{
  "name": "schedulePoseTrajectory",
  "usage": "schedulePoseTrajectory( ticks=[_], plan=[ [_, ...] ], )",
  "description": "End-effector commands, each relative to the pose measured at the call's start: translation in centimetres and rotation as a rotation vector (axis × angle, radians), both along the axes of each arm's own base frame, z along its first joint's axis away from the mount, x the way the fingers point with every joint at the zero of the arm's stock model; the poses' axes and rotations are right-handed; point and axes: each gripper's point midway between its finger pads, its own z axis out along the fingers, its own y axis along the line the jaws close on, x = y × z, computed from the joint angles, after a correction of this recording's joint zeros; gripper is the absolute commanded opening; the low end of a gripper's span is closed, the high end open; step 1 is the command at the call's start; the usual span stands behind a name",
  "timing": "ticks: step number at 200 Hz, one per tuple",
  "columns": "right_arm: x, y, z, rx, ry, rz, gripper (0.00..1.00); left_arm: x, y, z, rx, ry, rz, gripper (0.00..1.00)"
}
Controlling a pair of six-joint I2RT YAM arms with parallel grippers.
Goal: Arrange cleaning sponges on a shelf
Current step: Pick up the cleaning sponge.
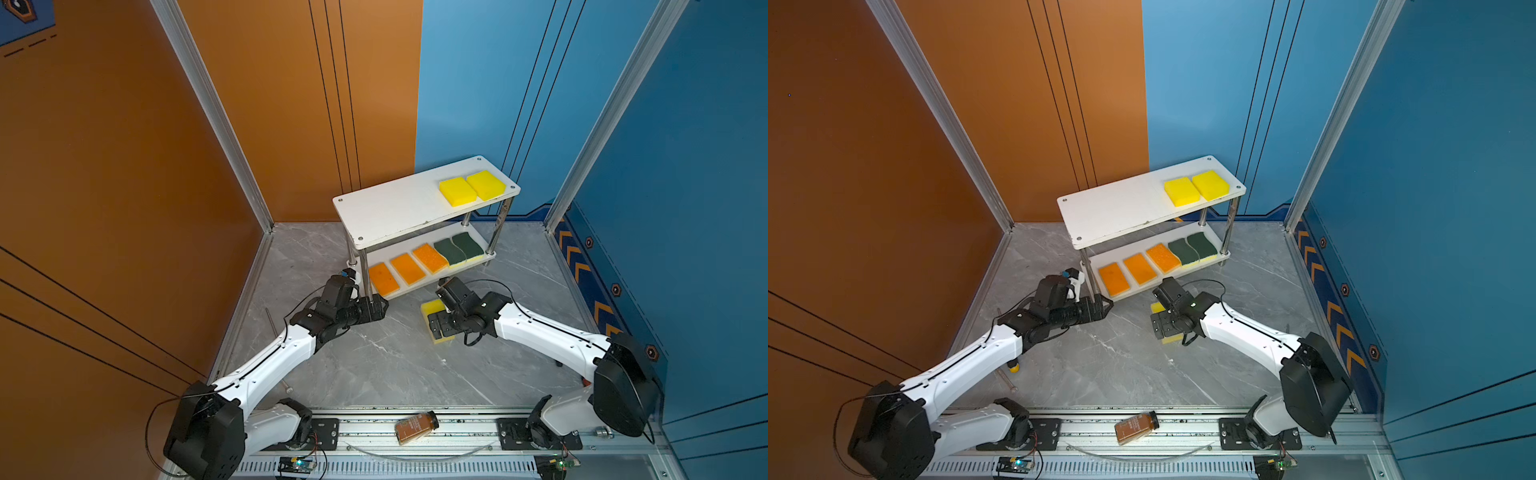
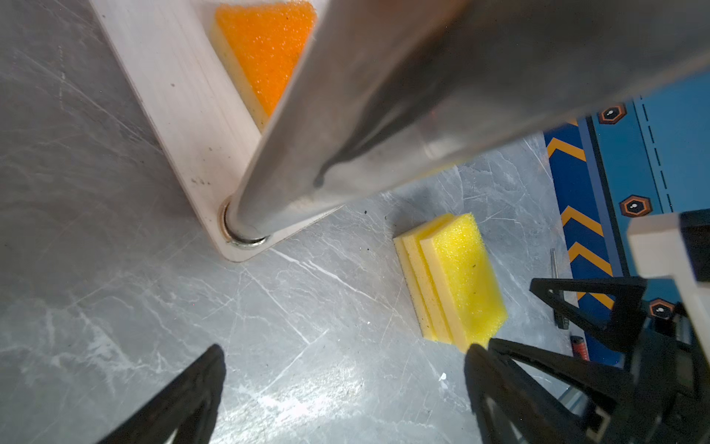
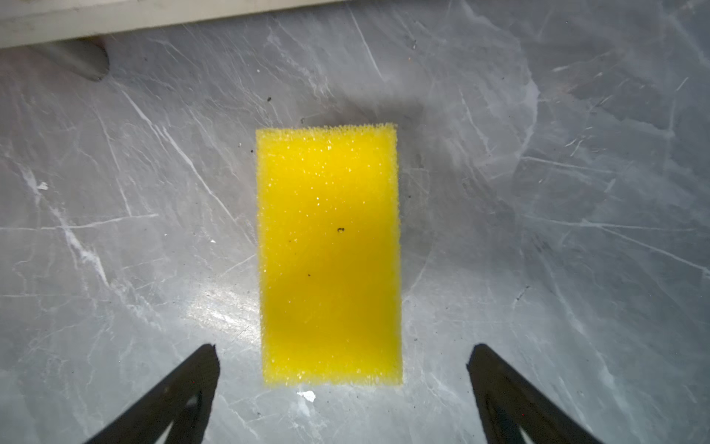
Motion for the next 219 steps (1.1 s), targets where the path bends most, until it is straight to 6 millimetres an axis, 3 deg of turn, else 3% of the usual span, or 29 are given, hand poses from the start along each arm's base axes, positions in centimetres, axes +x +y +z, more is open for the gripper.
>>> schedulePoseTrajectory(
  ticks=[1,60,108,145,188,219],
  plan=[
    [0.7,0.7,-0.2,-0.020,-0.018,0.023,1.00,0.0,0.0,-0.2,0.008,0.003,0.007,0.98],
    [1.1,0.9,-1.9,-0.070,0.010,0.035,1.00,-0.1,0.2,-0.4,0.013,0.008,0.023,0.98],
    [1.1,1.2,-2.5,-0.063,0.031,0.046,0.82,0.0,0.1,-0.3,0.012,0.005,0.023,0.98],
    [1.2,1.2,-1.9,-0.039,0.030,0.045,0.68,0.0,0.0,-0.4,0.013,0.006,0.022,0.98],
    [1.2,1.4,-0.6,0.005,0.025,0.053,0.62,0.0,-0.3,-1.0,0.015,0.028,0.011,0.98],
    [1.2,1.3,-0.1,0.019,0.025,0.058,0.59,0.6,-0.7,-0.3,-0.004,-0.004,0.005,0.98]
  ],
)
